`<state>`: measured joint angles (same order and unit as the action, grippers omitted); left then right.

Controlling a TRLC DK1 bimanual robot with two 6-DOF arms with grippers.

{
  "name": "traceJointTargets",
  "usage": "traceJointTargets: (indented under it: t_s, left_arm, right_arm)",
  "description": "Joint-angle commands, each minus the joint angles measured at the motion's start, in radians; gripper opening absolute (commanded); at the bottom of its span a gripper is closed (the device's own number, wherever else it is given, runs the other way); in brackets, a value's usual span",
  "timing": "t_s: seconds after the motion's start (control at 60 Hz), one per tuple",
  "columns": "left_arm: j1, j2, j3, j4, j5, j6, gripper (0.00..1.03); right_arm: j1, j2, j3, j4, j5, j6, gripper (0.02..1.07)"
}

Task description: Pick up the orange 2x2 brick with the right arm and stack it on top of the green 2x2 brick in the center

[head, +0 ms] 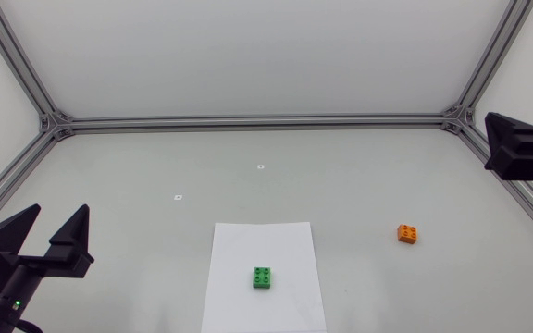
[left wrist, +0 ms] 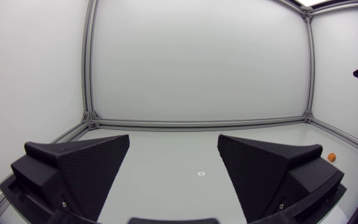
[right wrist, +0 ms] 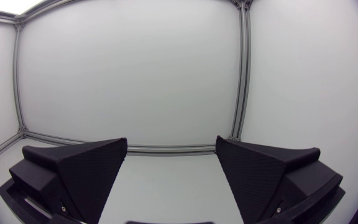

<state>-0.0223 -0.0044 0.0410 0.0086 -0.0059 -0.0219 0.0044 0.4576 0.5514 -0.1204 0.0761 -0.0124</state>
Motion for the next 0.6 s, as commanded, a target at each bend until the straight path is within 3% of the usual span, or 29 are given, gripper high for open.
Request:
traceJointTargets:
  t_s: [0.0,0.583]
  left_arm:
    - [0.002,-0.008,-0.041,-0.015,0.004,0.013,0.99]
    - [0.002,-0.008,-0.041,-0.015,0.004,0.013,0.99]
  right_arm:
    - [-0.007,0.11,0.084,-0.058,0.007,0.048,1.03]
    - [-0.067,0.632,0.283,-0.308,0.005,0.189,1.03]
